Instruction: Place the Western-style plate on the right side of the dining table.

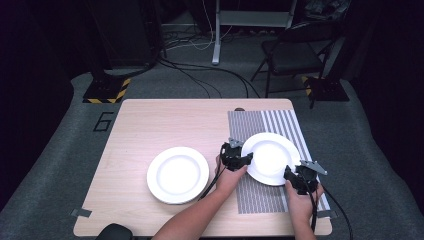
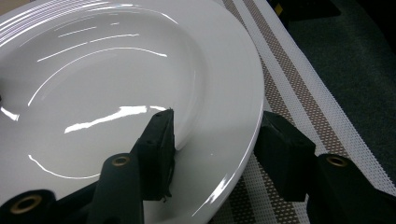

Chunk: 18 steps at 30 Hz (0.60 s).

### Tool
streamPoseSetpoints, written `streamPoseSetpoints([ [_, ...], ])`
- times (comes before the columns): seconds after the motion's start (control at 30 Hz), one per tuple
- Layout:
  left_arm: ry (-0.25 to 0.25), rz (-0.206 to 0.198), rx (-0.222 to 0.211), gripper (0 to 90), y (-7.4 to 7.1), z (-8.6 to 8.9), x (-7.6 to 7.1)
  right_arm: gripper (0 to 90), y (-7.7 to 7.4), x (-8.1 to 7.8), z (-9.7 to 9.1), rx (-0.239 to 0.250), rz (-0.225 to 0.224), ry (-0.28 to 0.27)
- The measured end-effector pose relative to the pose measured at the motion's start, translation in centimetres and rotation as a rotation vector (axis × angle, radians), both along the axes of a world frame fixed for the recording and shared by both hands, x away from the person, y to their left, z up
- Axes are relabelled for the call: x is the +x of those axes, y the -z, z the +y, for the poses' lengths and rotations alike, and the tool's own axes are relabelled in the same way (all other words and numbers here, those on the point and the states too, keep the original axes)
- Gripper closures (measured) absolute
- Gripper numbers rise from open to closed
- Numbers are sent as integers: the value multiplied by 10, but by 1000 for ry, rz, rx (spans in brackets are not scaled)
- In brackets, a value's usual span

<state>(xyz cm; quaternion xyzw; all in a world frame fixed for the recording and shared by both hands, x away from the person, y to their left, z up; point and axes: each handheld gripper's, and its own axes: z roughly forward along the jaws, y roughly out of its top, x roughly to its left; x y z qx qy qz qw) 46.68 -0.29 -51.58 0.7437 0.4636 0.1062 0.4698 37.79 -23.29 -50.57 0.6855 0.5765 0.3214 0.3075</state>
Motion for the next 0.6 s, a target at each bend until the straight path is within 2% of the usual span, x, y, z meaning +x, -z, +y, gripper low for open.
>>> streamPoseSetpoints([
  [0.37,3,9,26,559,5,-5,2,471,5,0,-2,5,13,11],
  [0.6,1,18,22,552,6,-5,3,472,6,1,-2,3,4,6],
])
